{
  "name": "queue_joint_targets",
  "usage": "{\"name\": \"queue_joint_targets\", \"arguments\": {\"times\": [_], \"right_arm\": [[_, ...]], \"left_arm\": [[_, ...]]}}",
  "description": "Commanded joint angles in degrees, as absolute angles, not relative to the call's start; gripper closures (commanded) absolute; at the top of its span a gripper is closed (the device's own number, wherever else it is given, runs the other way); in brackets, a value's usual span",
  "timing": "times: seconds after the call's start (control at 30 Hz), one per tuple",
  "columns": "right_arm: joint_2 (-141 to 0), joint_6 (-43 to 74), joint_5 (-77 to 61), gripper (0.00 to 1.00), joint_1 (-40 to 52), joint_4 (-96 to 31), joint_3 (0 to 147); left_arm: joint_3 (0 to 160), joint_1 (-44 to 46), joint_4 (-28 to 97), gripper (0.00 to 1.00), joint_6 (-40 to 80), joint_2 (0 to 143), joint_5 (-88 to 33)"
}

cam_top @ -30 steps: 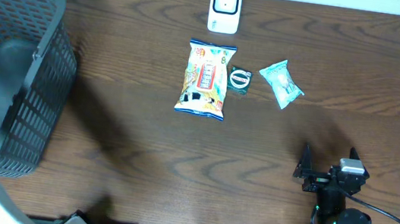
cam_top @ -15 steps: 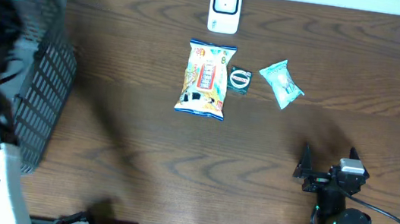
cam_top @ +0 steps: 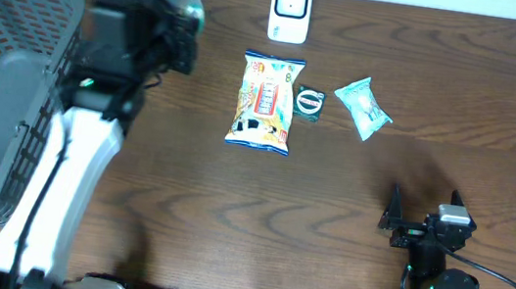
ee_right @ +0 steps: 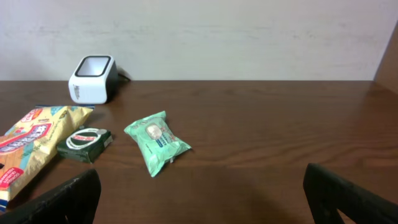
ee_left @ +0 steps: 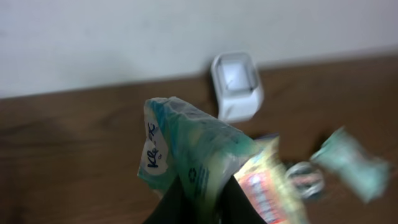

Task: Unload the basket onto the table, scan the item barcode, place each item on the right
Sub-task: 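Carry the teal tissue pack out of the basket to the scanner, then present the tissue pack under the scanner and release it on the table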

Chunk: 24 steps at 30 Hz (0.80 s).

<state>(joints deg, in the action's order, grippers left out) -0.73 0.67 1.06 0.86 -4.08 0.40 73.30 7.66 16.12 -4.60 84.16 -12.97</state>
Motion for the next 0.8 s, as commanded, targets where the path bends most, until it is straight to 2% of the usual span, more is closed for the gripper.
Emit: {"name": "queue_joint_targets", "arguments": {"times": [0.0, 0.1, 0.57, 0.6, 0.63, 0.67, 0.77], "right_arm": [[-0.6, 1.3, 0.9, 0.01, 0.4, -4.3, 0.3], [-0.6, 1.3, 1.0, 0.01, 0.4, -4.3, 0.3], [-0.6, 1.3, 0.9, 0.01, 0.4, -4.3, 0.3], [-0.6, 1.3, 0.9, 0.01, 0.4, -4.3, 0.3], [-0.6, 1.3, 0.9, 0.01, 0.4, -4.3, 0.3], [-0.6, 1.3, 0.9, 0.01, 0.4, -4.3, 0.3], [-0.6, 1.3, 0.9, 0.01, 0.4, -4.3, 0.3]], "left_arm": [[73.1, 9.7, 16.1, 0.93, -14.0, 89.7, 1.2], [73.1, 10.8, 16.2, 0.92, -15.5, 94.9, 5.5], [73.1, 13.4, 11.0, 0.92, -18.4, 113.2, 5.4], [73.1, 13.4, 10.9, 0.87, -18.4, 113.7, 5.4], [73.1, 13.4, 10.8, 0.76, -18.4, 114.0, 5.4], [73.1, 13.3, 10.8, 0.58, -18.4, 114.2, 5.4], [73.1, 13.3, 10.7, 0.35, -18.4, 114.1, 5.5]]}}
